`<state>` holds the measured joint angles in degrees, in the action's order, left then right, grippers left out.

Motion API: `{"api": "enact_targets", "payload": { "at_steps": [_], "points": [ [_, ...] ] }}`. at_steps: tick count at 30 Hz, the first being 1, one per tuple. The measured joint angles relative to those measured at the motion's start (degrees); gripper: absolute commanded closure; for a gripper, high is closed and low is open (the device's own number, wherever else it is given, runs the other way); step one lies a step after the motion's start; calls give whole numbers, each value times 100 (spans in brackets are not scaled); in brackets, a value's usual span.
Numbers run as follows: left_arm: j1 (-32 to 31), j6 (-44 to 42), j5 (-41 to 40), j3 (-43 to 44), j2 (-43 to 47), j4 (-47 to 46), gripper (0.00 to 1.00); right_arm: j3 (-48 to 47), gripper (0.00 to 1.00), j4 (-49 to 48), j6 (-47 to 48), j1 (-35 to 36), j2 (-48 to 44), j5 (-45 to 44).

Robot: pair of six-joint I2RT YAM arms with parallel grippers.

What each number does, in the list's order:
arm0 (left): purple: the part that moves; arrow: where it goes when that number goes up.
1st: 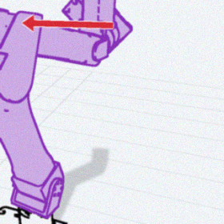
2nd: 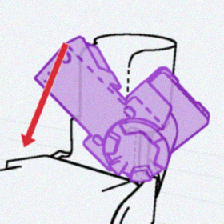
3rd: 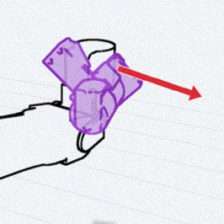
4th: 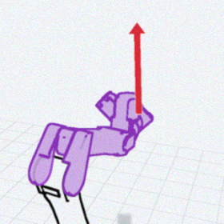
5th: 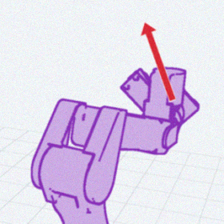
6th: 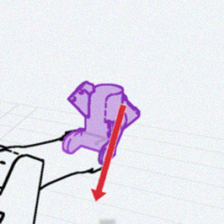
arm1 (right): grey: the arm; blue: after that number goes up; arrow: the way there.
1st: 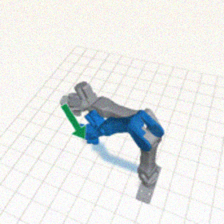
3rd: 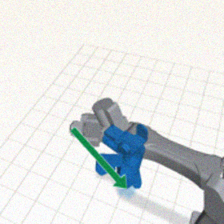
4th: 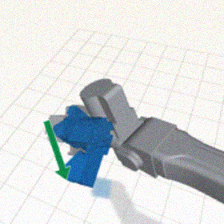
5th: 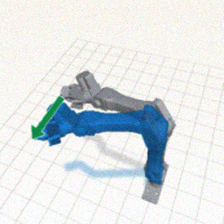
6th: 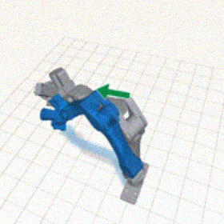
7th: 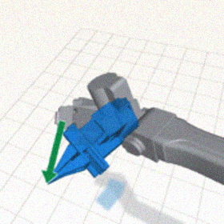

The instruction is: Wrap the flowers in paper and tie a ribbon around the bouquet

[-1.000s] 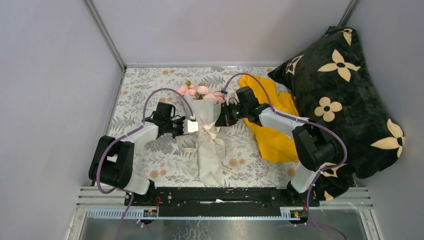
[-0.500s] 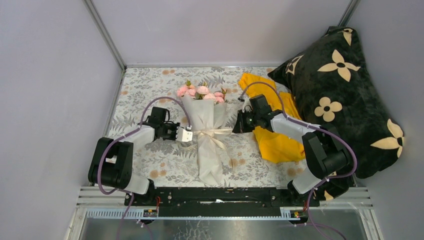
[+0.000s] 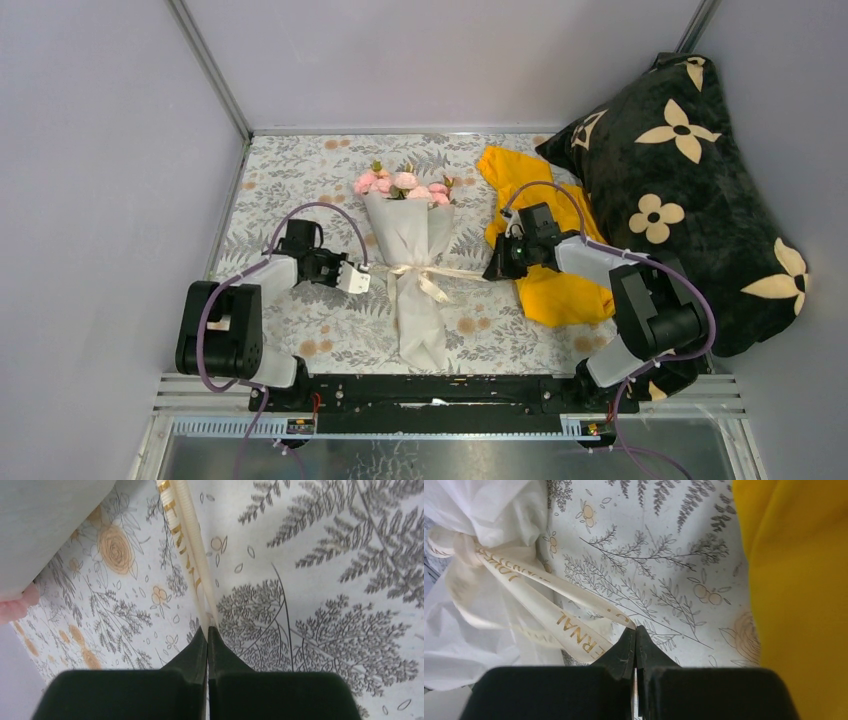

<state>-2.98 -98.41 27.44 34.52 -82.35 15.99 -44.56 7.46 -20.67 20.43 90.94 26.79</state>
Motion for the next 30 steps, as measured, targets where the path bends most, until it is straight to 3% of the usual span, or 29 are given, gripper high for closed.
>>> {"api": "enact_targets", "payload": {
  "at_steps": [18, 29, 30],
  "points": [
    [1067, -741, 752, -260, 98, -15, 100, 210, 100, -59, -127, -177, 83, 278],
    [1143, -538, 920, -278, 129, 15, 100, 208, 100, -31, -68, -177, 149, 264],
    [1143, -525, 927, -278, 164, 59, 100, 205, 95, -15, -52, -177, 149, 262]
  ]
}}
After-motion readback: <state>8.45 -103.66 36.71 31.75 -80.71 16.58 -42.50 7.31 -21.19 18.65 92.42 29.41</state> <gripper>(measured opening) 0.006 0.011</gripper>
